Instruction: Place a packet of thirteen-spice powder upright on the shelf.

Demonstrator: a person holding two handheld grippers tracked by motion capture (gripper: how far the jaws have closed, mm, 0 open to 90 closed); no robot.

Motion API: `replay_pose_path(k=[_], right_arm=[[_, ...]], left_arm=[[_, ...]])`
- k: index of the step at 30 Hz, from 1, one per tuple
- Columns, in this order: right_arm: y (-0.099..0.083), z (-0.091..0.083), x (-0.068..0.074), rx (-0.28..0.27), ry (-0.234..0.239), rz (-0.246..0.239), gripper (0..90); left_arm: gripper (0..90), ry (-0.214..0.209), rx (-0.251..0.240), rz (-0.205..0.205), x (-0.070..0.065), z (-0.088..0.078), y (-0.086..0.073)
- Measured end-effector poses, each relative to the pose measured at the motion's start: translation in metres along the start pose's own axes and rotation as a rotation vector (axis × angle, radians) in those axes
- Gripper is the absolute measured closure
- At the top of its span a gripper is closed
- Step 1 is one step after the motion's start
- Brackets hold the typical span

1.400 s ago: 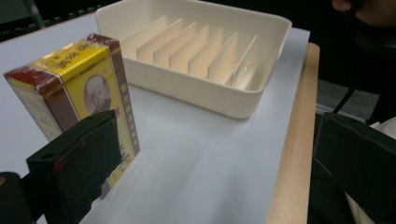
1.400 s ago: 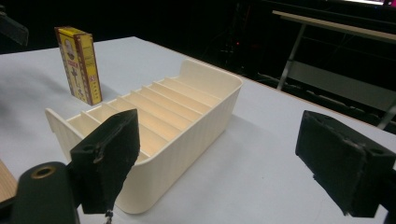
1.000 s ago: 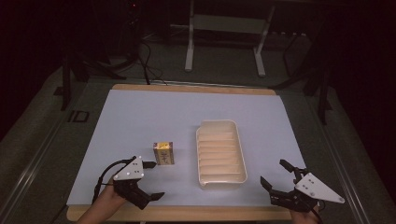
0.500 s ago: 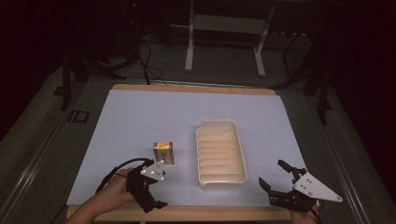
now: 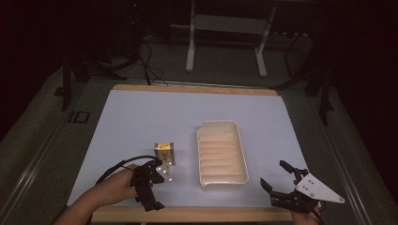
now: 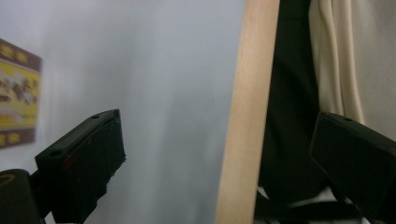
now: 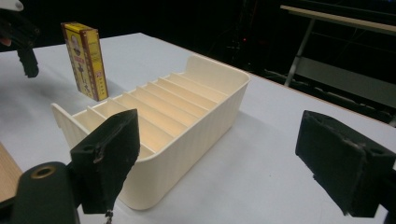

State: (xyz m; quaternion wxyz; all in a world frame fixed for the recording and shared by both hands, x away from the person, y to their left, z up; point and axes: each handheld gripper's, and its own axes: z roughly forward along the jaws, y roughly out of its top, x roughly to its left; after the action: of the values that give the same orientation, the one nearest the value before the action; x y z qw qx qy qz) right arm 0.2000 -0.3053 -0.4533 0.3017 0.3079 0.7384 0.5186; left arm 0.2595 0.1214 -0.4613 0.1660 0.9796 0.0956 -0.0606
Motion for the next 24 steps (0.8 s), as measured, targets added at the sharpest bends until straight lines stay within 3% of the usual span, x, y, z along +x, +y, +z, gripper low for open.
replay_pose_path(k=[6, 11, 15, 22, 24], right_arm=[[0.000, 0.000, 0.000, 0.001, -0.004, -0.002, 13.9], [0.000, 0.000, 0.000, 0.001, -0.003, -0.002, 13.9], [0.000, 0.000, 0.000, -0.002, -0.007, -0.004, 13.9], [0.000, -0.001, 0.000, -0.006, -0.016, -0.005, 13.8], [0.001, -0.002, -0.001, -0.008, -0.042, -0.004, 13.5]], left_arm=[[3.3, -0.028, 0.106, -0.026, 0.003, -0.001, 0.011], [3.3, -0.050, 0.146, -0.049, 0.003, 0.001, 0.016], [3.1, -0.077, 0.192, -0.091, 0.004, 0.003, 0.022], [2.4, -0.140, 0.248, -0.062, 0.002, 0.002, 0.030], [2.3, -0.143, 0.253, -0.046, 0.001, 0.001, 0.033]])
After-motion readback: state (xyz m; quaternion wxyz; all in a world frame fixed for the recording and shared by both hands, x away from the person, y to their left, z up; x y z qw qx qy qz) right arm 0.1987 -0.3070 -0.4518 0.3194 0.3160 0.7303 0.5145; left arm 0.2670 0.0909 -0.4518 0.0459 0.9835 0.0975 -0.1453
